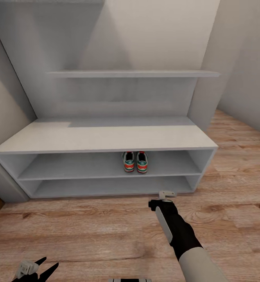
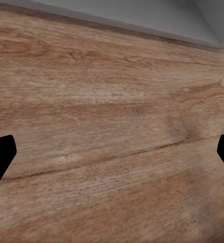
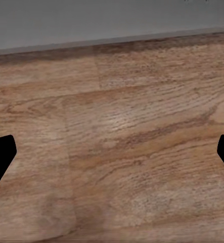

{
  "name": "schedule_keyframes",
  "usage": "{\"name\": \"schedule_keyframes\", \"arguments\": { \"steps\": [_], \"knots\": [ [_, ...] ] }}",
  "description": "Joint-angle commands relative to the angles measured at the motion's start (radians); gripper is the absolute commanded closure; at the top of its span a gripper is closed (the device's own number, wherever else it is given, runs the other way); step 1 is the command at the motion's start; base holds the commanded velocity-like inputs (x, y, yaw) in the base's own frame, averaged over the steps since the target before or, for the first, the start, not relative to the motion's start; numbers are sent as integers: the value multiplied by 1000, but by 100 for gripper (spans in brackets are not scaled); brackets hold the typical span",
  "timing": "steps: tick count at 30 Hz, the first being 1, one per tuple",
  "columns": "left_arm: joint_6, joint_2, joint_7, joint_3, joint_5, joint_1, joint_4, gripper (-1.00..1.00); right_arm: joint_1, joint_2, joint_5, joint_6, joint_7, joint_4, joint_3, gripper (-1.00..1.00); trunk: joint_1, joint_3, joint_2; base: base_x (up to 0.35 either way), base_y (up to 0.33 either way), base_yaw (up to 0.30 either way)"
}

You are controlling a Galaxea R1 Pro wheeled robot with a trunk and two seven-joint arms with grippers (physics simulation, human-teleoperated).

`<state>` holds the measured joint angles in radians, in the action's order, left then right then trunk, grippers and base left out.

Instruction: Pick up the two gym shoes and the two sandals from the corridor floor and place them onto the hallstand (shoe rack) in the corridor, making sure they are on the rack and not on the floor. Arrange them so the two gym shoes are next to each other and the two sandals are next to each other.

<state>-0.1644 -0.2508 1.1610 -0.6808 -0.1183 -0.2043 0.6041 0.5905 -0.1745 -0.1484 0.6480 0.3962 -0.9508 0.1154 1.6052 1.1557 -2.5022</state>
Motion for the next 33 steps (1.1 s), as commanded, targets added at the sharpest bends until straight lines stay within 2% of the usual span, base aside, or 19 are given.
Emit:
{"name": "schedule_keyframes", "arguments": {
  "steps": [1,10,14,18,19,24,25,33],
  "knots": [
    [-9,1,4,-6,-11,-1,0,-100,0,0,-11,2,9,1,1,-100,0,1,0,0,0,0],
    [-9,2,3,-6,-11,-1,0,-100,-16,0,-11,-24,-10,21,3,-100,-4,-34,2,0,0,0],
    [-10,2,3,-6,-11,-1,0,-100,-25,0,-8,-81,-30,60,5,-100,-13,-48,16,0,0,0],
    [-10,2,3,-6,-11,-1,0,-100,-27,0,-6,-113,-36,102,6,-100,-13,-48,16,0,0,0],
    [-10,1,3,-6,-11,-1,0,-100,-28,0,-4,-148,-38,151,7,-100,-13,-48,16,0,0,0],
    [-10,1,2,-6,-11,-1,-2,-100,-29,0,8,-216,-40,210,7,-100,-13,-48,16,0,0,0],
    [-10,2,2,-6,-11,-1,-2,-100,-30,0,34,-323,-53,282,13,-100,-13,-48,16,0,0,0],
    [-11,1,2,-6,-11,-1,-3,-100,-30,0,63,-447,-73,363,18,-100,-13,-48,16,0,0,0]
  ]
}}
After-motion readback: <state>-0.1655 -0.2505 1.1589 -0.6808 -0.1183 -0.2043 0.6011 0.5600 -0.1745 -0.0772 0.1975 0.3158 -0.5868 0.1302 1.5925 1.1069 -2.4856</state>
